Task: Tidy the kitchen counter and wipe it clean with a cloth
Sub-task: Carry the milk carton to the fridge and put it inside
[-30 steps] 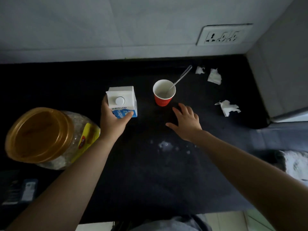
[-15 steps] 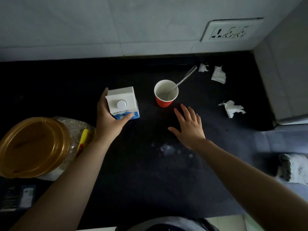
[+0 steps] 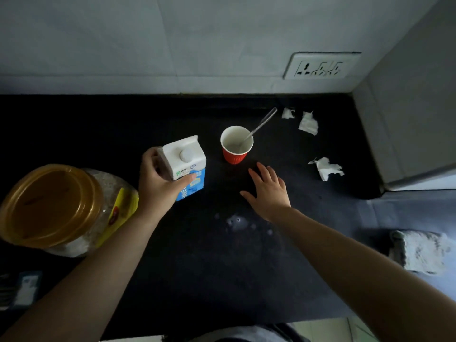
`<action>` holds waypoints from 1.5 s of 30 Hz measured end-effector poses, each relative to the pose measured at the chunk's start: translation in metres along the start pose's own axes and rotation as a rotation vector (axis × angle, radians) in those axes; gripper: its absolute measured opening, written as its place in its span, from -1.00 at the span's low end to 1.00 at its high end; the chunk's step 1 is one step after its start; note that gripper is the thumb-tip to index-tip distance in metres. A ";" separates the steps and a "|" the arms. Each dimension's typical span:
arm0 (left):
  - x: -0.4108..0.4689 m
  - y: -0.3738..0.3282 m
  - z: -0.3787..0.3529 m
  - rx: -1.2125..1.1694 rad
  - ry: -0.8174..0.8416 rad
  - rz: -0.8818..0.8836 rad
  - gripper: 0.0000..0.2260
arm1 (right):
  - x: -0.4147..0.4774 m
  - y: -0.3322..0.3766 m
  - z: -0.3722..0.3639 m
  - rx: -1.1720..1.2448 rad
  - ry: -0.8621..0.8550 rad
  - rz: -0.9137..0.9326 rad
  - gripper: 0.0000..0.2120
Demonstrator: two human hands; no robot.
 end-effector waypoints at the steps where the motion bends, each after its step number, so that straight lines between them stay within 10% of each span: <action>1: -0.006 -0.006 0.001 0.017 0.006 -0.021 -0.34 | -0.001 0.001 0.003 0.016 0.011 -0.005 -0.36; 16: -0.307 0.002 -0.011 -0.257 -0.289 0.307 -0.48 | -0.240 -0.037 -0.004 0.717 0.156 0.195 -0.68; 29: -0.620 0.032 -0.060 -0.214 -0.579 0.698 -0.42 | -0.375 -0.087 -0.042 0.349 0.641 0.447 -0.69; 45: -0.877 0.079 -0.018 -0.455 -1.059 1.003 -0.29 | -0.576 0.036 -0.180 -0.016 1.093 1.004 -0.55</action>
Point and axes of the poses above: each hand's wrist, its own x-axis towards the middle knuckle, its own z-axis out of the back of the hand, y = z × x, the point moved 8 cm from there along x, towards the middle knuckle, and after that the axes turned 14 degrees about x, right-handed, at the moved point
